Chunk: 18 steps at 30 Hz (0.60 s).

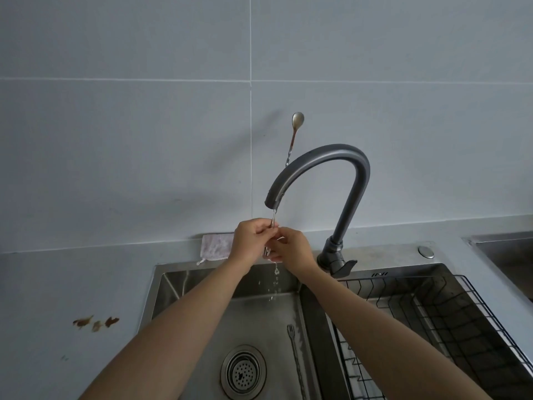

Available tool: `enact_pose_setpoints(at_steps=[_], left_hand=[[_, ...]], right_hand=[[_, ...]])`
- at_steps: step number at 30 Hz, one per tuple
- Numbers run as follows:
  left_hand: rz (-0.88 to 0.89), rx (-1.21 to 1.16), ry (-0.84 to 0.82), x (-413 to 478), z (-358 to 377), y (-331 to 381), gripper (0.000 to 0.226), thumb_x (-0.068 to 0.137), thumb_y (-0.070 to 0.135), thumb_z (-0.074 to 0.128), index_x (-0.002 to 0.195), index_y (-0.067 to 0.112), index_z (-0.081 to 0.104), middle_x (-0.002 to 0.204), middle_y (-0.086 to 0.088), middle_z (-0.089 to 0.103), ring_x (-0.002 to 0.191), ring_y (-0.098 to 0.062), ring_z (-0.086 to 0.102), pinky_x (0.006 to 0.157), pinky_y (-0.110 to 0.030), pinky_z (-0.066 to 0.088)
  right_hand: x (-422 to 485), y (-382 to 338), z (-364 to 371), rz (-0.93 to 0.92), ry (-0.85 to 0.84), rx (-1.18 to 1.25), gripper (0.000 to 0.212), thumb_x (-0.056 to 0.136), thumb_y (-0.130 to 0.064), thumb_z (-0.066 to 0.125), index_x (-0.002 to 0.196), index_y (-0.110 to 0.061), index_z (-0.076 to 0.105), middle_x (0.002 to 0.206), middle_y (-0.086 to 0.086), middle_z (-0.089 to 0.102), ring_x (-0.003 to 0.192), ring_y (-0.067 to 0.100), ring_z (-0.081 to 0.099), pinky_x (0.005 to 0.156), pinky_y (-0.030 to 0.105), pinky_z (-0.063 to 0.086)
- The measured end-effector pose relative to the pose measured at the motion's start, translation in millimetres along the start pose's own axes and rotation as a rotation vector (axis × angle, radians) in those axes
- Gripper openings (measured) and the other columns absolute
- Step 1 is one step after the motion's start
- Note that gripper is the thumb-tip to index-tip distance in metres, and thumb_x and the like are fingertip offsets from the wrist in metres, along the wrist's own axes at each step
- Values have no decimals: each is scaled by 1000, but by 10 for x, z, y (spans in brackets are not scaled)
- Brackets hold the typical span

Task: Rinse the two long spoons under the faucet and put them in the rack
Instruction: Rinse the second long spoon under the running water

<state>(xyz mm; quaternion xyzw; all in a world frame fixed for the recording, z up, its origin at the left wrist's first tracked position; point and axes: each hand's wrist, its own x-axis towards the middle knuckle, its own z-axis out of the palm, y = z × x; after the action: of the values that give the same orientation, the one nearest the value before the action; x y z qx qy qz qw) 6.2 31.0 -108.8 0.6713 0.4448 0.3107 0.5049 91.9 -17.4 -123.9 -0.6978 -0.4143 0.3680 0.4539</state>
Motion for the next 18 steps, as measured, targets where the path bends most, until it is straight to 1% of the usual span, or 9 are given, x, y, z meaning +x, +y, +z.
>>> enact_pose_setpoints(at_steps=[2,3,5,7,8,10,12,15,18], left_hand=[[7,1,-9,10,-7,1,18,86,5,59,101,-1,68,101,-17,70,87,-20,63,87,-31,52],[6,3,-20,6,-10,-2,18,85,4,60,100,-2,68,101,-18,71,86,-21,63,86,-31,52],[4,3,-42,-2,-9,-27,18,84,2,60,99,-2,69,100,-19,71,81,-19,63,74,-17,53],[-5,5,-66,-19,-10,-49,19,84,1,61,100,-3,68,100,-18,70,75,-15,60,60,-7,49],[-8,1,-71,-24,-7,-44,20,83,1,61,101,-4,68,100,-17,70,74,-15,59,59,-7,48],[-6,-1,-58,-14,-10,-30,23,83,3,62,104,-4,67,99,-14,69,78,-15,60,70,-14,49],[2,6,-51,-2,-30,-4,23,83,4,63,104,-3,67,92,-7,68,79,-17,60,79,-24,49],[8,-26,-73,9,-83,0,19,84,9,61,96,-3,69,69,-4,65,62,-17,59,72,-30,51],[3,-4,-82,5,-113,-9,20,87,12,58,93,-3,68,64,1,61,58,-14,59,64,-23,51]], right_hand=[[-1,-15,-14,24,15,-34,18,87,-10,60,69,-12,60,64,8,62,60,22,60,66,30,53],[5,-28,-34,48,13,-59,20,85,-10,62,65,-12,60,66,12,63,63,25,59,68,33,53],[19,-81,-97,126,-52,-125,15,82,-11,66,68,-7,65,69,17,64,65,24,59,74,36,55],[22,-173,-190,226,-193,-271,12,82,-15,67,83,-3,68,73,15,66,64,19,60,71,29,56],[22,-221,-242,258,-250,-343,15,82,-17,67,86,-3,68,73,12,65,61,14,60,67,23,54],[26,-292,-317,240,-271,-406,18,82,-21,67,84,-3,66,71,7,65,61,13,61,67,22,53],[47,-315,-361,141,-184,-426,18,80,-23,70,83,-6,64,78,7,66,72,17,62,76,28,54],[86,-309,-345,49,-39,-245,31,80,-19,70,106,-7,59,95,8,67,87,20,62,81,31,51],[93,-318,-284,-4,5,-1,14,84,-10,65,97,-8,60,87,8,67,79,18,61,71,23,51]])
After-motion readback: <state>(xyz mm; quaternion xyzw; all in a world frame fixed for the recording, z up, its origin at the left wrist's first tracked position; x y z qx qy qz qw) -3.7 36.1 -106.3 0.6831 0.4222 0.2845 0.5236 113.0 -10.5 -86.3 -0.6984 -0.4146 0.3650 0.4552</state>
